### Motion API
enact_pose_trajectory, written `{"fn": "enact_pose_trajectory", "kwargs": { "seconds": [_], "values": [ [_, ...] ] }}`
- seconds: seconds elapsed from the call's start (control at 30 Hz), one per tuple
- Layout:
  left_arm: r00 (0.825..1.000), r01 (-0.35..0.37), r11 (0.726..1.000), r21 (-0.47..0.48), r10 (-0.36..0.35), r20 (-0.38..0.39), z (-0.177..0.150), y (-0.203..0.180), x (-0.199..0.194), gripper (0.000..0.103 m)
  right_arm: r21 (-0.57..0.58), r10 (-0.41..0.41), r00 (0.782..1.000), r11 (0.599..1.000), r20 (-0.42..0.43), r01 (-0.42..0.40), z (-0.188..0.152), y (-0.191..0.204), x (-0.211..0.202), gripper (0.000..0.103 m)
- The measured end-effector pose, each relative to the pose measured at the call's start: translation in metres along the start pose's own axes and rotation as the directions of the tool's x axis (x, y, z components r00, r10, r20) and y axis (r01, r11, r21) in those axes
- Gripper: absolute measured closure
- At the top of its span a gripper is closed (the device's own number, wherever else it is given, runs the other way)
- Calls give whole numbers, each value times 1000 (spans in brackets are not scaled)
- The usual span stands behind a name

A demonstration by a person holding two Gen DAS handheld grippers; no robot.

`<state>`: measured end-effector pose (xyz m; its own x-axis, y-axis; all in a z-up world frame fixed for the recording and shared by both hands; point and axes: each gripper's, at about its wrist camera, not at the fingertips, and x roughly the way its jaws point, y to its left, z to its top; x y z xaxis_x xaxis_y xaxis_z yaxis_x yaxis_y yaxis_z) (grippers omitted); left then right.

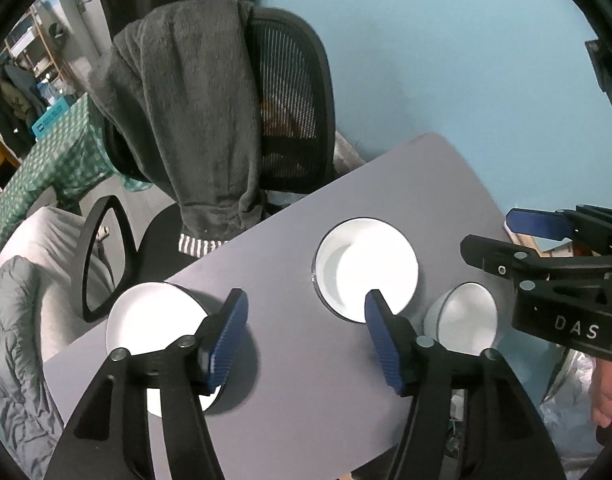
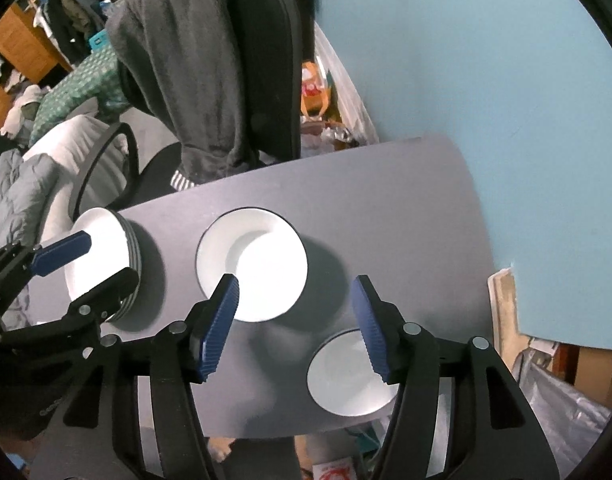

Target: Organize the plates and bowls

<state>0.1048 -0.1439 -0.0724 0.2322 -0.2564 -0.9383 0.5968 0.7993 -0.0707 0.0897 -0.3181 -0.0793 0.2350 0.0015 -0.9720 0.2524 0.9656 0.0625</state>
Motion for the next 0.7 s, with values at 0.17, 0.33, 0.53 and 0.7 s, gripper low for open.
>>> {"fn": "enact_pose_trajectory", "kwargs": {
  "seconds": [0.17,0.33,0.53,0.7],
  "values": [
    [1000,21,1000,18,-21,18,-6,-8,-18,36,6,-10,999,1000,34,10,-12,-2,-20,43],
    [999,34,998,60,-35,28,-10,-17,-31,36,22,-15,999,1000,50,14,-25,-6,-35,43],
    [999,50,995,91,-51,18,-17,-29,-39,36,43,-29,998,999,59,27,-40,-14,-46,43],
    [998,62,991,118,-64,14,-21,-41,-45,36,84,-37,997,996,65,32,-53,-25,-52,43]
  ]
}}
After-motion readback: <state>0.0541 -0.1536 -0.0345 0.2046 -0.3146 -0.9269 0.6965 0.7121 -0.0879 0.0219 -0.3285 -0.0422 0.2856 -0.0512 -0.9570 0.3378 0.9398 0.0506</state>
